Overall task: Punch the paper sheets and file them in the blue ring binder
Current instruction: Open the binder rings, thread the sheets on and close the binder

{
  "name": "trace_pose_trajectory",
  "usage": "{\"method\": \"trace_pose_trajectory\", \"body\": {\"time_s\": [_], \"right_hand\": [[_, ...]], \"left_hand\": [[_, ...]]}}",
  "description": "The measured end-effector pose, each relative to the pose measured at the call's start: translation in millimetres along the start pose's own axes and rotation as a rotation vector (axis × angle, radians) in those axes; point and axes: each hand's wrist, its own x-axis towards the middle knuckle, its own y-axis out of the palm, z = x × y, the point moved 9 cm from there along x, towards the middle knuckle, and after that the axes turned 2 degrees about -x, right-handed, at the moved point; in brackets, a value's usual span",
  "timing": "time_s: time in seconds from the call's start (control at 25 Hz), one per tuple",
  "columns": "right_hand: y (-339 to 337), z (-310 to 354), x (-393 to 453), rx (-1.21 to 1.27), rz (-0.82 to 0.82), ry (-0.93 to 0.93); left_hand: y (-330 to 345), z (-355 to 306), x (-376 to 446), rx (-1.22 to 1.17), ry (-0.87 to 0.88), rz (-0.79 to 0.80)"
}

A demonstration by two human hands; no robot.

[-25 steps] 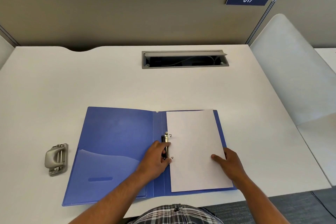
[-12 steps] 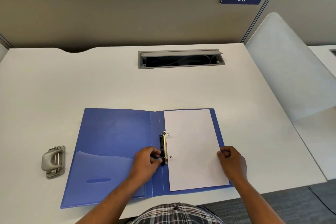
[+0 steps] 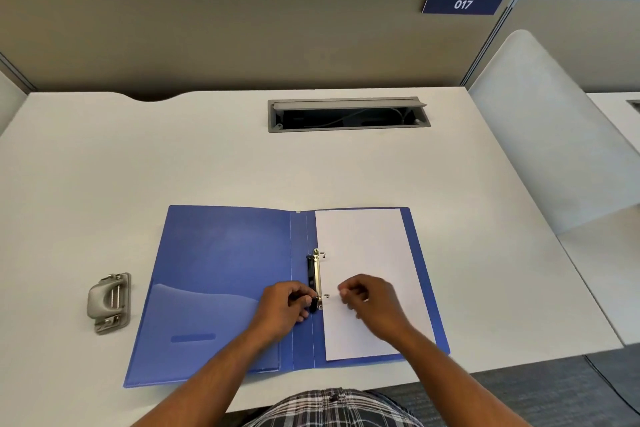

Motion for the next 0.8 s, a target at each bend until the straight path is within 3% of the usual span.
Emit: {"method": "trace_pose_trajectory", "body": {"time_s": [0.16,0.8], "right_hand": [[29.0,8.7,3.0,0.059,0.073,-0.024],[34.6,-9.8,8.5,0.266,0.145,0.108]], "left_hand": [[0.0,-2.8,1.5,-0.001,-0.008,0.019],[6.3,1.7,8.5,-0.070,-0.129,0.154]]}}
